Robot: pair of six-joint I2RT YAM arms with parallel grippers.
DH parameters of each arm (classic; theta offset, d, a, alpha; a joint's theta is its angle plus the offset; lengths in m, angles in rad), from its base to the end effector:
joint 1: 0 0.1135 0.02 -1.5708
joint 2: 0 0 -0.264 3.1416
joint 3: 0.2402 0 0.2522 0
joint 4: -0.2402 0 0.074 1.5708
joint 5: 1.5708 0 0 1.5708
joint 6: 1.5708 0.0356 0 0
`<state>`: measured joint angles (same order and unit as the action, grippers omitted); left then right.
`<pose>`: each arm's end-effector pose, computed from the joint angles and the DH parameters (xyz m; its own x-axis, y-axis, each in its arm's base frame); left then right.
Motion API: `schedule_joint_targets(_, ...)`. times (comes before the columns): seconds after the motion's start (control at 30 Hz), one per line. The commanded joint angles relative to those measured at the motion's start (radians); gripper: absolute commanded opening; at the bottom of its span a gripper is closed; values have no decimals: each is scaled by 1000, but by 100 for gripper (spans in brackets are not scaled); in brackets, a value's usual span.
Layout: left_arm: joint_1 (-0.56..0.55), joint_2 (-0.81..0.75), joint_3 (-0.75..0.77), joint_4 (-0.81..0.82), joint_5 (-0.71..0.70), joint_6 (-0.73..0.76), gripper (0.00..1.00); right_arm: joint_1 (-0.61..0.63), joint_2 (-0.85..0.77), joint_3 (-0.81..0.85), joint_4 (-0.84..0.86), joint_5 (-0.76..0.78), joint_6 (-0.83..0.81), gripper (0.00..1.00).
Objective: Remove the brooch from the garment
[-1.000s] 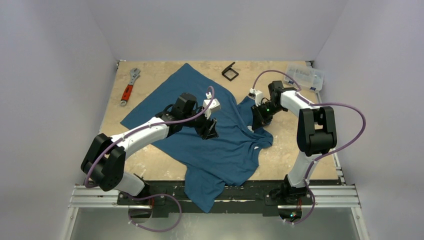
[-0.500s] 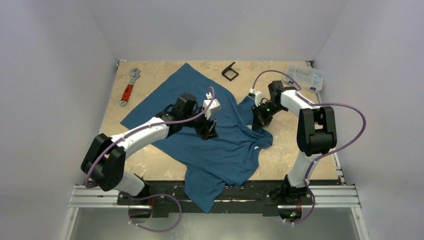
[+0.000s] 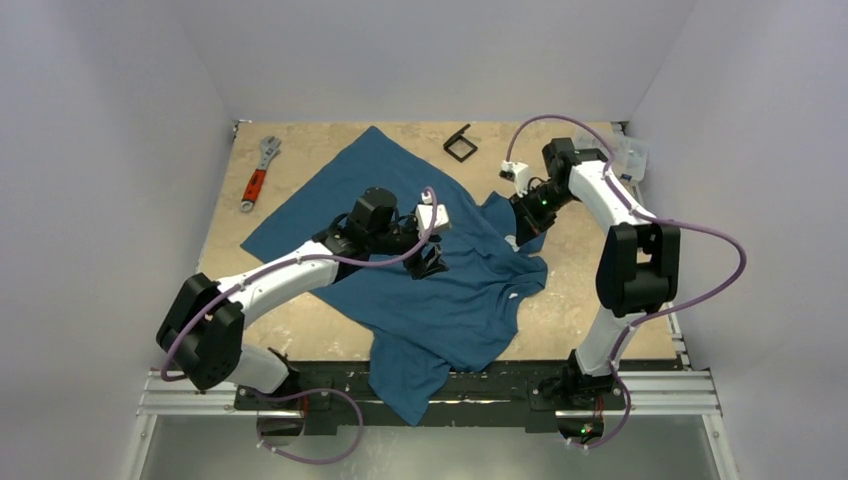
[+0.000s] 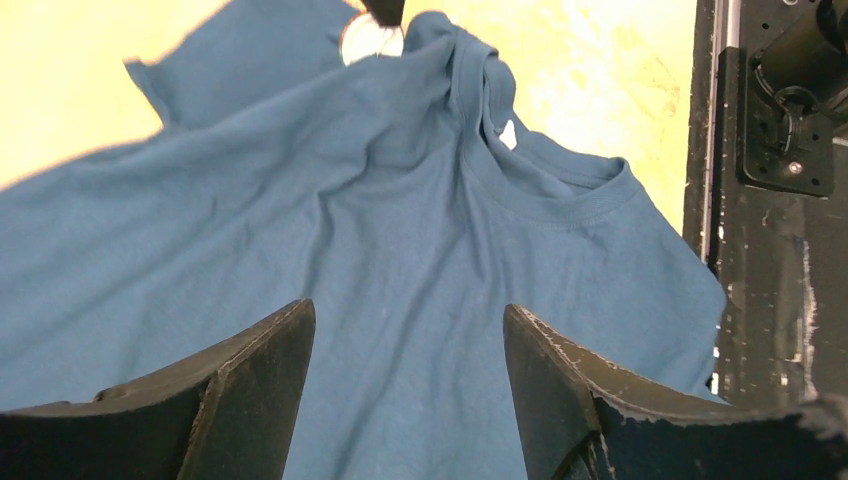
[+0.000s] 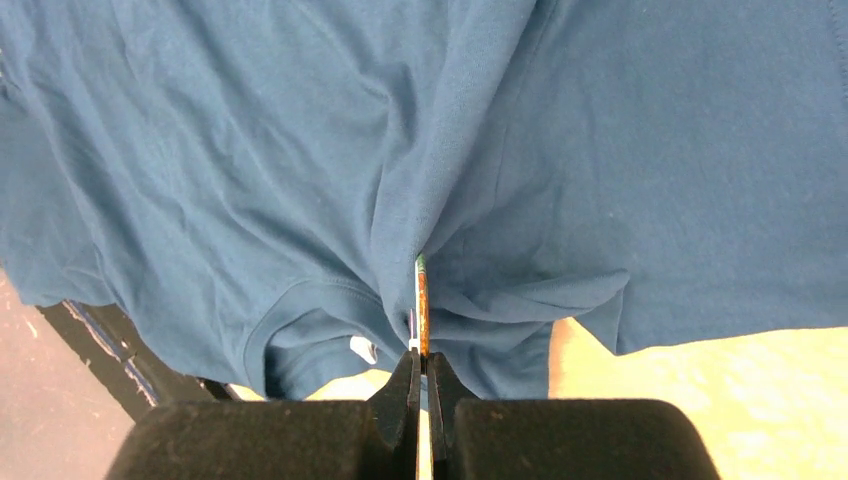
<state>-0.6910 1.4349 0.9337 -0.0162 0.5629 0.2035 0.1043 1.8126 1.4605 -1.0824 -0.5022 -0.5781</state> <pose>0.2332 -0.2175 0.2585 -0.1921 0.3807 -0.9045 0.9549 0.2851 -0.0829 0.3445 0.0533 0.2374 -0.7398 -0.5590 -0.3744 -0.6693 0.6681 0.3251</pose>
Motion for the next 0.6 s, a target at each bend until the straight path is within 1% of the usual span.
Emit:
schedule_joint_targets(0.0,-28,-38,-15,159,34,109,69,3,-55,89,-140,-5,-45,0)
schedule_joint_targets(0.17,-67,-4,11,212,31,148,68,27,-67,115,-219,-61,-77,0)
schedule_joint_targets(0.3,-90,25,29,251,32,190,64,55,-107,92,-217,-100,-80,0)
schedule_joint_targets(0.43,-109,49,34,291,35,197,57,99,-162,56,-200,-113,-85,0)
schedule_joint_targets(0.57,-137,80,48,320,37,168,47,156,-212,17,-168,-109,-85,0)
